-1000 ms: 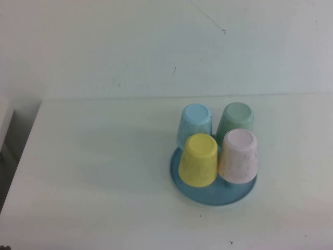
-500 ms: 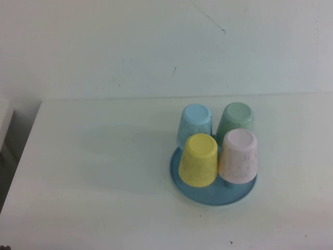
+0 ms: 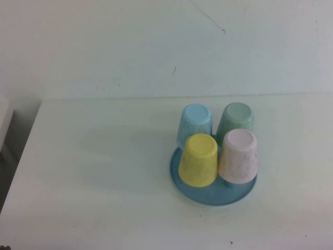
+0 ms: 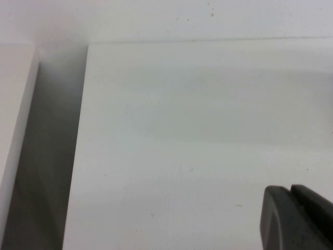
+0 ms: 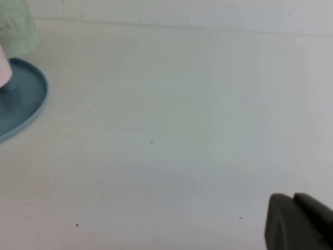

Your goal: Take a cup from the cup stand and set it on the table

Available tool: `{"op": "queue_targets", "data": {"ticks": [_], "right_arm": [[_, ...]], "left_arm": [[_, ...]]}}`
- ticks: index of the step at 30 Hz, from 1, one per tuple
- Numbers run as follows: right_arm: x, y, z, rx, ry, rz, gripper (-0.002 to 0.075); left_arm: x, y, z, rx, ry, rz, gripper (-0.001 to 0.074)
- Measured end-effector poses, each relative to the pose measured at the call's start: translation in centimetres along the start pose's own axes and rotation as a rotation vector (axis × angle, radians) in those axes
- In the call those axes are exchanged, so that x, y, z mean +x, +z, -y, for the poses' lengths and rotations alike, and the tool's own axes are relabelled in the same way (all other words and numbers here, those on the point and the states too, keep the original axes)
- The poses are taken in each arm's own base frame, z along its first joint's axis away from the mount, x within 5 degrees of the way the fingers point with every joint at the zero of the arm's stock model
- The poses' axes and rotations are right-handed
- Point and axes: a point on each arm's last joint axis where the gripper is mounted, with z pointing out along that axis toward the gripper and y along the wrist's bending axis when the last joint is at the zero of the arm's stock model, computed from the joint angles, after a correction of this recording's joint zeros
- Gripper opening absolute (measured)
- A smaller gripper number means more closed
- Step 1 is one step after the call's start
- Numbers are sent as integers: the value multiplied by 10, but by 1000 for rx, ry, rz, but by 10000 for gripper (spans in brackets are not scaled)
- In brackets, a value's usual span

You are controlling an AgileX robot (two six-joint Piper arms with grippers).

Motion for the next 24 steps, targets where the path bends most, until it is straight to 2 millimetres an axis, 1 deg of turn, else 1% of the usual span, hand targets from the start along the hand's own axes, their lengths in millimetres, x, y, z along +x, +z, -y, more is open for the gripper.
{"op": "queue_targets", "data": {"ticks": [17,19,21,24], "right_arm": [[0,0,0,3,-6,9,-3],[-1,1,1,11,-23,32,-3],[-7,0,2,22,-48,95,-3],[-22,-2,2,33,-81,255,-3]], "left_arm": [[-2,0,0,1,0,19,-4],[-4,0,0,2,0,50,-4],[-8,0,0,3,0,105,-4],[-22,-2,1,8,6,253,-4]]}}
